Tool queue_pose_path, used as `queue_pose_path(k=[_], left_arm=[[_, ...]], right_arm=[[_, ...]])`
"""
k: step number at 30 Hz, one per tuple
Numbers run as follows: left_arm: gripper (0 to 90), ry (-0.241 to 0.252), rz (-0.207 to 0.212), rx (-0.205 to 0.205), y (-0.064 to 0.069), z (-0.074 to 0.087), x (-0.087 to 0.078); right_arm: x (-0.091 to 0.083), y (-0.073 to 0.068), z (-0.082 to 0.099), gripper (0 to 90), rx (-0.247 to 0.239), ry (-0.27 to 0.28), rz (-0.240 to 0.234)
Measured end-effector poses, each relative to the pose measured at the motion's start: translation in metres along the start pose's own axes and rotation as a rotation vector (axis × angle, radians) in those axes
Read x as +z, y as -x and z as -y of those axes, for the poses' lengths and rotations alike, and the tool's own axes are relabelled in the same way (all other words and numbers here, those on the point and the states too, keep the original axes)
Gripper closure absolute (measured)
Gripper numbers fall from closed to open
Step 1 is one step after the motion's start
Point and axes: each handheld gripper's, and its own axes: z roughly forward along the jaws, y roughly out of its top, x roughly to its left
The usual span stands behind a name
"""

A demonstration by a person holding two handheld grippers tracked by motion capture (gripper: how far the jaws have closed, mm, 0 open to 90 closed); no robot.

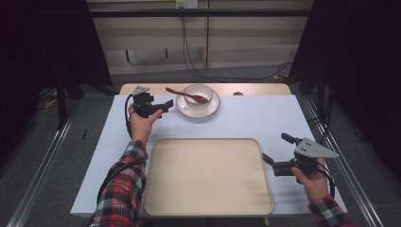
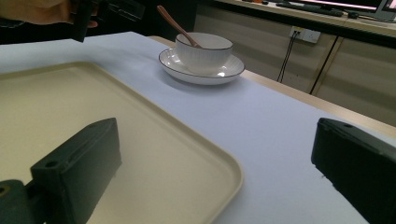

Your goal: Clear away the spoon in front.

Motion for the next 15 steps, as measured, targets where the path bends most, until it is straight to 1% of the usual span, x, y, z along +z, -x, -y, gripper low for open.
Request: queue_pose_path(k=[1,2,3,5,6,7,10,13,15], left_arm=[[1.1,0.000,0.000,0.000,0.000,0.000,0.000],[1.4,-0.013,-0.009,0.002,0.000,0.000,0.003],[1.4,-0.011,-0.006,-0.001,0.001,0.000,0.006],[2.2,-0.010,-0.004,0.001,0.000,-0.001,0.009],[2.2,-0.016,-0.002,0.006,0.000,-0.002,0.010],[2.4,-0.010,-0.006,0.004,0.000,-0.002,0.012],[3.9,-0.016,-0.004,0.014,0.000,-0.002,0.014],[5.4,-0.005,-0.012,0.004,0.000,-0.002,0.018],[6.2,-0.003,-0.012,0.006,0.000,-0.002,0.019]], right_arm=[[0.000,0.000,0.000,1.1,0.003,0.000,-0.002],[0.000,-0.001,0.000,1.1,0.007,0.002,-0.002],[0.000,-0.001,0.000,1.1,0.008,-0.004,-0.009],[0.000,-0.001,0.000,1.1,-0.001,-0.003,-0.001],[0.000,-0.002,0.000,1.1,0.005,0.000,-0.002],[0.000,-0.002,0.000,1.2,0.002,0.000,-0.003],[0.000,-0.002,0.000,1.1,0.006,-0.001,-0.004],[0.000,-0.002,0.000,1.2,0.007,-0.005,-0.001],[0.000,-0.002,0.000,1.1,0.007,-0.004,-0.003]])
